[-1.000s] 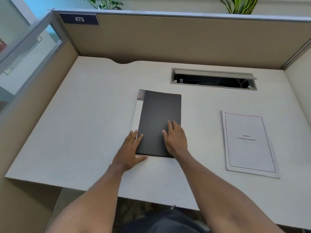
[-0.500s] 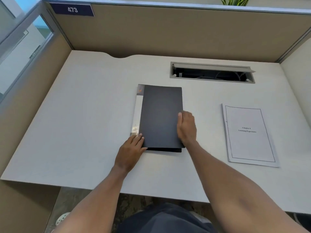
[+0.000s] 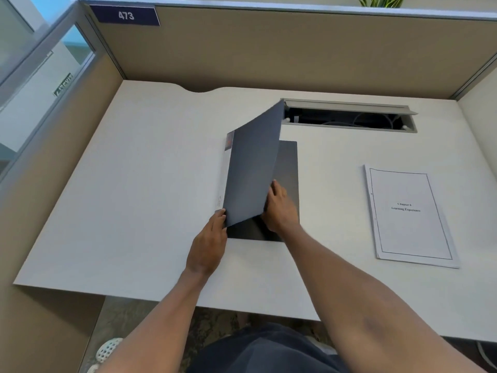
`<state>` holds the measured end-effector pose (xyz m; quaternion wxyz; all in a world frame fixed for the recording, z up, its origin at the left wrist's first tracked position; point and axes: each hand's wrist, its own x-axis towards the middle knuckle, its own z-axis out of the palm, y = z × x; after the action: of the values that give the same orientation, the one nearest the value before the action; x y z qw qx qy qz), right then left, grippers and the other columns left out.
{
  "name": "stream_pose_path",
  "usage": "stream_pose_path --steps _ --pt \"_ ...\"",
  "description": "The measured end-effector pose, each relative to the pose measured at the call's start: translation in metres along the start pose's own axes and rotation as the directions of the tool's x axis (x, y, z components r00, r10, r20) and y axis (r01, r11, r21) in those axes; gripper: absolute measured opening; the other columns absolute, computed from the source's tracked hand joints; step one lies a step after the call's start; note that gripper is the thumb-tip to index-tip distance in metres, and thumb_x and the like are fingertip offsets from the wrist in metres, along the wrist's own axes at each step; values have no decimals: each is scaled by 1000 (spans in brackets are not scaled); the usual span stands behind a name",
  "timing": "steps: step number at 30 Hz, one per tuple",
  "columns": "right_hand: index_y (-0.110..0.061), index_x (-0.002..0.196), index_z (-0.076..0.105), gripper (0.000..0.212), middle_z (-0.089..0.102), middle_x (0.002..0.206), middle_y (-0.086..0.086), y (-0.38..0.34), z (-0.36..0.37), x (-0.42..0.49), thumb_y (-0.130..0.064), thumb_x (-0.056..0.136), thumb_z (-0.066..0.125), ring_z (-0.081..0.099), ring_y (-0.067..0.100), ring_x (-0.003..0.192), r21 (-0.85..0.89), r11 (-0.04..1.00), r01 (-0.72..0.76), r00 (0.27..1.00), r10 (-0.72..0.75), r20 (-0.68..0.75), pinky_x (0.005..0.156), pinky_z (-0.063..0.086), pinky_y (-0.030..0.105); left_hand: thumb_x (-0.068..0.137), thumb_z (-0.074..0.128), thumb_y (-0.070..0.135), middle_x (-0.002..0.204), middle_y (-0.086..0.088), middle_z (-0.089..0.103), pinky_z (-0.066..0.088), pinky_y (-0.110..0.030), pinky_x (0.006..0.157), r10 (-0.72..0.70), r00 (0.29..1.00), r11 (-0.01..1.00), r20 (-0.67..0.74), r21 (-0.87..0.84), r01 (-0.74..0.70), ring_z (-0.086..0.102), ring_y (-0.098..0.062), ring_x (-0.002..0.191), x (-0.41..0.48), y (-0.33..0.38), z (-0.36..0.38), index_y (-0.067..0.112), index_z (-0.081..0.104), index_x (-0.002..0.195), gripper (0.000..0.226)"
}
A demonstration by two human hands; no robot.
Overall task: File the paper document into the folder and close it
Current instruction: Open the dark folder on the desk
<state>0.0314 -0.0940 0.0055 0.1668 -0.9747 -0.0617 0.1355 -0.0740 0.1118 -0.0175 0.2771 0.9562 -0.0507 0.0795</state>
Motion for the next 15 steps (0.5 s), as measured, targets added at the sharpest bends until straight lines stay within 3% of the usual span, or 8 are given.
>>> stream_pose_path --steps 3,5,7,11,13,15 --pt "-26 162 13 90 8 170 10 -11 16 -4 -64 92 55 10 31 157 -137 990 -18 996 29 79 126 18 48 106 45 20 127 1 68 63 -30 82 -188 981 969 -55 -176 176 71 -16 97 -4 -1 -8 18 52 137 32" --pt "-29 162 13 88 5 171 9 -12 19 -3 -65 92 53 6 30 158 -164 986 -28 994 44 97 127 14 48 105 44 21 100 5 67 61 -29 74 -302 947 926 -106 -269 265 65 -9 82 -5 0 -10 21 55 116 15" --pt "-29 162 14 88 5 171 9 -13 19 -1 -65 92 55 6 30 158 -164 986 -37 993 54 102 127 14 48 103 49 15 89 4 65 59 -27 69 -420 895 860 -147 -381 341 65 -10 79 -3 1 -11 21 54 105 8" --pt "-30 162 13 90 4 171 8 -17 17 0 -61 91 59 4 30 158 -151 986 -66 989 85 120 127 14 49 100 61 16 108 3 70 48 2 67 -622 752 708 -218 -567 421 68 -9 90 2 6 -16 16 60 121 21" --pt "-31 162 13 90 3 171 7 -19 17 0 -60 91 60 3 29 158 -149 986 -79 987 98 126 127 14 49 98 66 20 112 6 68 48 3 69 -693 664 656 -281 -629 418 67 -10 94 5 5 -22 13 58 130 33" --pt "-31 162 12 89 2 171 7 -19 18 -1 -60 92 60 2 29 159 -150 985 -85 987 104 126 127 14 49 94 72 18 119 2 69 54 -6 76 -759 555 608 -341 -676 417 70 -15 99 12 1 -30 12 54 132 42"
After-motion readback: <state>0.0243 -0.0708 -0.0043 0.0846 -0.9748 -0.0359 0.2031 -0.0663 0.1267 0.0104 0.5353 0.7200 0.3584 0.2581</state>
